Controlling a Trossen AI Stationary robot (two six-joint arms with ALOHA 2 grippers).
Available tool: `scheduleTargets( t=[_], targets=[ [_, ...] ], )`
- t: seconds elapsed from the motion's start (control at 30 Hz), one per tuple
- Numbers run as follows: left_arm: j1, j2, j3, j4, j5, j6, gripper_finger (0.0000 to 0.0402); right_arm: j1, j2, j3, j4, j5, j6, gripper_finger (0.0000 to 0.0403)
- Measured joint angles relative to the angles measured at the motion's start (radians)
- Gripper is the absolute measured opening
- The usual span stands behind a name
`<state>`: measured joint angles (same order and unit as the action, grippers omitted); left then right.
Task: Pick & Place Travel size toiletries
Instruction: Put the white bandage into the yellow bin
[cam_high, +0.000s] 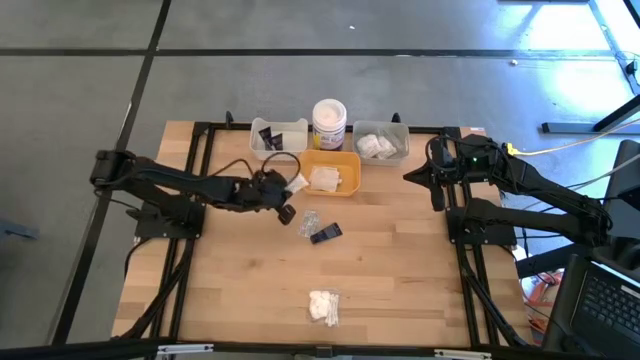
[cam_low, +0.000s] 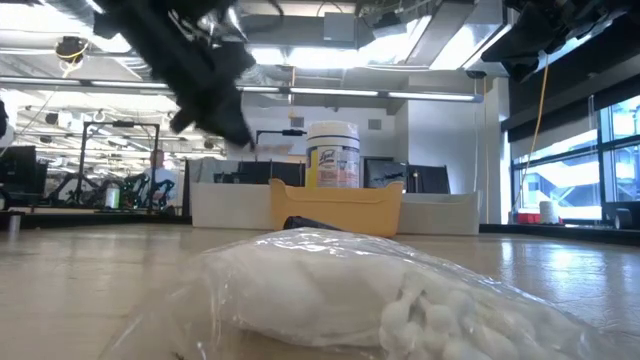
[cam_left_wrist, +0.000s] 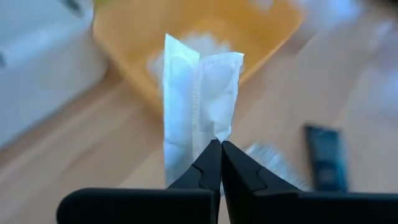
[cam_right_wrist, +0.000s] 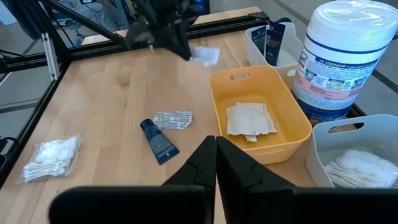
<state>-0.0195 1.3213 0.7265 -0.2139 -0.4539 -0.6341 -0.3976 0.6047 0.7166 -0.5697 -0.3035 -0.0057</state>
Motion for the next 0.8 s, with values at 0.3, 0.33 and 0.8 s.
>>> scheduleTargets(
  t=[0.3,0.33,0.8],
  targets=[
    [0.014,-0.062,0.002,0.396,0.024,0.387,0.0002,0.0,0.0,0.0,0.001,0.0,0.0,0.0014],
    [0.022,-0.061,0.002,0.433,0.044,0.43,0.0002,0.0,0.0,0.0,0.001,0.0,0.0,0.0014],
    [0.175,-0.037,0.009,0.554,0.28,0.646,0.0002,0.0,0.0,0.0,0.001,0.0,0.0,0.0013]
  ],
)
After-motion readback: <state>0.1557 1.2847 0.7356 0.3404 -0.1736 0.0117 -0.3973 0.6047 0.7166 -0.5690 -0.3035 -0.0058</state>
